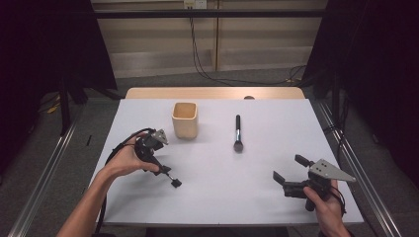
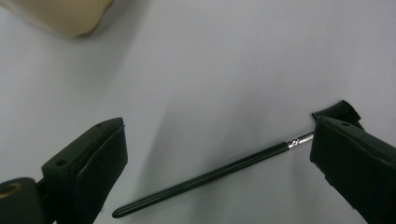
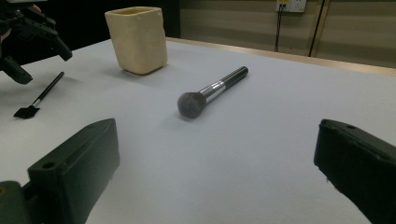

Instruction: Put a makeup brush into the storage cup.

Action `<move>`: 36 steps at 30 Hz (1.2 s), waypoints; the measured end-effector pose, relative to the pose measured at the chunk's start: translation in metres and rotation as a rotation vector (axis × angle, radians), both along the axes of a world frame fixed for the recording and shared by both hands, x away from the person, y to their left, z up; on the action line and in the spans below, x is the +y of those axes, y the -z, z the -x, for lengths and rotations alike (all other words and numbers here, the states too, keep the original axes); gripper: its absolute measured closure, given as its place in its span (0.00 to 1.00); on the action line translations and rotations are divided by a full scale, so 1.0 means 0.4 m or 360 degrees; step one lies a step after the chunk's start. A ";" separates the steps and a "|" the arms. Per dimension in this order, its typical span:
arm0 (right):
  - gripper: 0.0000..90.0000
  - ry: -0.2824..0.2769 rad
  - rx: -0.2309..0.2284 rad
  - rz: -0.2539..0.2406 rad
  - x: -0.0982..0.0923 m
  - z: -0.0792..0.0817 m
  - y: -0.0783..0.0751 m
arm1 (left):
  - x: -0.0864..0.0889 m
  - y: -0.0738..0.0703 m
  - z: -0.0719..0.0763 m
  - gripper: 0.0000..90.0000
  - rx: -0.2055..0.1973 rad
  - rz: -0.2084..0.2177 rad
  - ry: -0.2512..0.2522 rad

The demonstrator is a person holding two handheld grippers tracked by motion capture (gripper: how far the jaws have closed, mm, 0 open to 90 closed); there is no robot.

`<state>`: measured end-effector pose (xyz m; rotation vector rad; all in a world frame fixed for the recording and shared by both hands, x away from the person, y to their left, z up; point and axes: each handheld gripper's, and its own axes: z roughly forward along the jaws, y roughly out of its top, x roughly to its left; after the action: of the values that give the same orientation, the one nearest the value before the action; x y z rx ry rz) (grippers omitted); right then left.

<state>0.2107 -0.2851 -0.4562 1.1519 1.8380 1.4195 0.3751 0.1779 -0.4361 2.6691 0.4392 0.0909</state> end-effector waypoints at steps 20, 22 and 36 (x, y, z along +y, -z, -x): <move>0.00 -0.0004 0.0004 0.0003 0.001 0.000 0.000 | -0.016 0.039 0.009 0.11 0.0076 -0.0198 0.0172; 0.00 -0.0001 0.0003 0.0000 0.001 0.000 0.000 | -0.019 0.046 0.009 0.15 0.0083 -0.0214 0.0193; 0.00 -0.0006 0.0007 0.0006 0.001 0.000 0.000 | -0.030 0.043 0.005 0.24 0.0133 -0.0259 0.0262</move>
<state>0.2106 -0.2847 -0.4563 1.1513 1.8462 1.4161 0.3732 0.1657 -0.4531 2.8659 0.2451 -0.0364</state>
